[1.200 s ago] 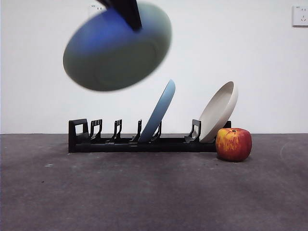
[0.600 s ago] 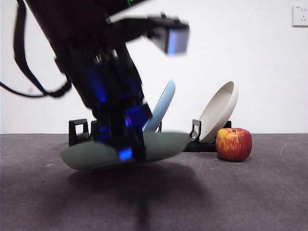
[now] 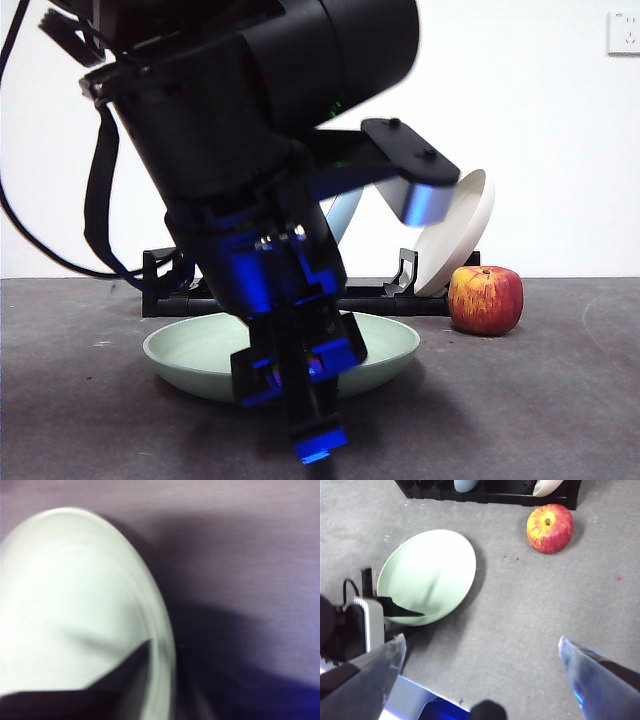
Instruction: Take the green plate from the plate rack,put the plate on the table,take the apple from the table,put the apple in the plate
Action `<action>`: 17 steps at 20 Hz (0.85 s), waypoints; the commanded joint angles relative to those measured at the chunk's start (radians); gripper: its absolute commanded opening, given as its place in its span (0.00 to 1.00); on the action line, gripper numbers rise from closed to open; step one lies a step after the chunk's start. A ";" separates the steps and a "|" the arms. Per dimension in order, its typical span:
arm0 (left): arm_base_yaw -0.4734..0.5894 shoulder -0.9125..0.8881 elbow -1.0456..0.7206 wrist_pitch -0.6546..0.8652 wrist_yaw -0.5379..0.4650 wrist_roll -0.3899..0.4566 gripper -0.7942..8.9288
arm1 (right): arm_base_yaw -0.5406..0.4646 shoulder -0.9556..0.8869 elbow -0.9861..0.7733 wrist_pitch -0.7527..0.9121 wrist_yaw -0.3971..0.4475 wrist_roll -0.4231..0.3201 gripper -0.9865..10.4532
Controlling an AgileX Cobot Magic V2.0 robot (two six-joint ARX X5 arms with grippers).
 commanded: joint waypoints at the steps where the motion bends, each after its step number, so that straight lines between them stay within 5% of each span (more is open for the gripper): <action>1: -0.003 0.011 -0.008 -0.003 0.017 -0.034 0.38 | 0.002 0.010 0.003 0.006 0.001 0.003 0.68; 9: -0.003 -0.131 0.062 -0.079 -0.017 -0.143 0.38 | 0.002 0.055 0.003 0.051 0.002 0.003 0.69; 17: -0.003 -0.435 0.193 -0.266 -0.008 -0.309 0.38 | 0.006 0.251 0.003 0.342 0.042 0.023 0.69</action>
